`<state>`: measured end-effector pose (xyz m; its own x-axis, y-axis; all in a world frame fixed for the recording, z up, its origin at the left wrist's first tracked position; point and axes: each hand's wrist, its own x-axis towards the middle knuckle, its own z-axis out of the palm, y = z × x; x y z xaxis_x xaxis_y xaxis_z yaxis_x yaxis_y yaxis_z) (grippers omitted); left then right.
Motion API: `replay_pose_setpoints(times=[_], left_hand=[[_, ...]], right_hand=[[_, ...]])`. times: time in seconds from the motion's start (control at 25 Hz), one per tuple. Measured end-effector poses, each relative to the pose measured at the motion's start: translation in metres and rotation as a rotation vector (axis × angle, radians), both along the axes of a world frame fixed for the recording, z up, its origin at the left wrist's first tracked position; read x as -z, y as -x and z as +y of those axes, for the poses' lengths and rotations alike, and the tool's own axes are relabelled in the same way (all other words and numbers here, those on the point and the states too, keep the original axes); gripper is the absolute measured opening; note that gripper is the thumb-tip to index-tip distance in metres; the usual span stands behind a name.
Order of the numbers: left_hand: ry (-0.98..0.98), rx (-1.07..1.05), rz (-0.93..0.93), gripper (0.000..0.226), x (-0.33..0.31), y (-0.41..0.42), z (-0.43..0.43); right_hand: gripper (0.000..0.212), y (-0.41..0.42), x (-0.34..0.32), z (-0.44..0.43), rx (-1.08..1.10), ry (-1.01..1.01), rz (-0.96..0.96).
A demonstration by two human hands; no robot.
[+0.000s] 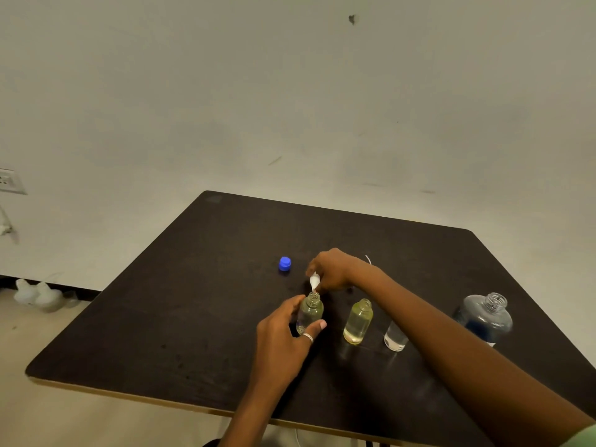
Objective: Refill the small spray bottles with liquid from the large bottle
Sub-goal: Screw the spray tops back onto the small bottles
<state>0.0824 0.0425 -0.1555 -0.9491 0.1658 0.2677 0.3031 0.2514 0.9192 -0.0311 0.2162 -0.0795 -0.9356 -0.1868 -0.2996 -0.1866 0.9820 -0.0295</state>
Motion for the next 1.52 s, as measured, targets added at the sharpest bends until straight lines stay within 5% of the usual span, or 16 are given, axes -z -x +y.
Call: replay_pose_setpoints(times=[0.52, 0.76, 1.0, 1.52], left_hand=[[0.009, -0.001, -0.027, 0.055, -0.001, 0.000, 0.001], [-0.004, -0.009, -0.018, 0.051, -0.002, -0.002, 0.000], [0.021, -0.005, -0.012, 0.054, -0.002, -0.002, -0.001], [0.011, 0.003, 0.011, 0.050, 0.001, 0.000, -0.001]], right_hand=[[0.041, -0.093, -0.090, 0.019, 0.149, 0.702, -0.065], [0.019, -0.114, -0.111, 0.009, 0.041, 0.462, 0.231], [0.034, -0.125, -0.134, -0.002, -0.036, 0.284, 0.352], [0.027, -0.114, -0.107, -0.022, -0.131, 0.221, 0.319]])
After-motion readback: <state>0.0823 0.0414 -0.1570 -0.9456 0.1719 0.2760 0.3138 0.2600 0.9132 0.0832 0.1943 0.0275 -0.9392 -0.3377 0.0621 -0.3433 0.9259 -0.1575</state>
